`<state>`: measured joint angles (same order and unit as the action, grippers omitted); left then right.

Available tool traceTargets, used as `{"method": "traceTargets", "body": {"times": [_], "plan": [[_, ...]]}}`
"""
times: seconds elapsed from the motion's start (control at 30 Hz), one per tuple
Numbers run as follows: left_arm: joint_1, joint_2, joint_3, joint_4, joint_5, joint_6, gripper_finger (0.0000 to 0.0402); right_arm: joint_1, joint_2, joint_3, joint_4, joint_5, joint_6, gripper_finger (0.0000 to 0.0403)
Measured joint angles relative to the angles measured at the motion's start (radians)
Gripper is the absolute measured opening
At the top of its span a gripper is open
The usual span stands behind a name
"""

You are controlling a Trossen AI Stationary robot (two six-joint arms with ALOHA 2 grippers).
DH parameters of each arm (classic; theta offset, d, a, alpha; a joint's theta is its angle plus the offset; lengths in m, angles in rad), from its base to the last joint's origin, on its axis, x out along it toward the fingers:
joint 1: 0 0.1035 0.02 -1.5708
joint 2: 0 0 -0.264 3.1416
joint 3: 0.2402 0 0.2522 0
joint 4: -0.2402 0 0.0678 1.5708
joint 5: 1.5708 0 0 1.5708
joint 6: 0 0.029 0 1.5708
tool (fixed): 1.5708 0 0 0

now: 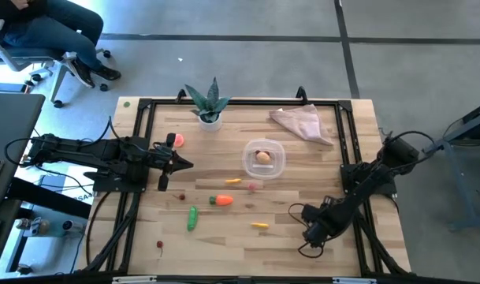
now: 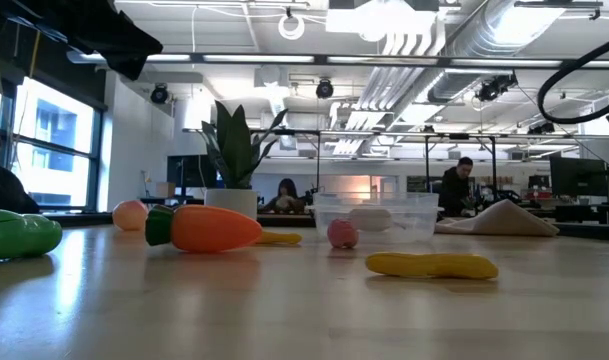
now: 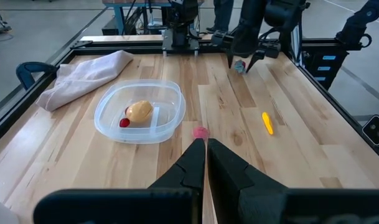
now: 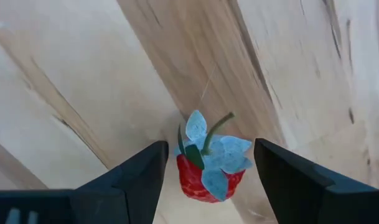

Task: Pick and placing Produce into tupperware
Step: Put the red strawberry into the transparent bin

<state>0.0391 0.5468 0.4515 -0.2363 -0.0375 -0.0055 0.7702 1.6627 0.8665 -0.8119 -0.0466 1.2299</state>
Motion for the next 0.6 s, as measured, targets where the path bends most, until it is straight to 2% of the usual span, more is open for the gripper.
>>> {"method": "traceTargets", "body": {"times": [0.47, 0.6], "plan": [[0.0, 0.0, 0.0, 0.0, 0.0, 0.0, 0.0007, 0.002, 0.001, 0.0, 0.005, -0.049, 0.031, 0.024], [0.0, 0.0, 0.0, 0.0, 0.0, 0.0, 0.0007, 0.002, 0.001, 0.001, 0.008, -0.056, 0.057, 0.0229]]}}
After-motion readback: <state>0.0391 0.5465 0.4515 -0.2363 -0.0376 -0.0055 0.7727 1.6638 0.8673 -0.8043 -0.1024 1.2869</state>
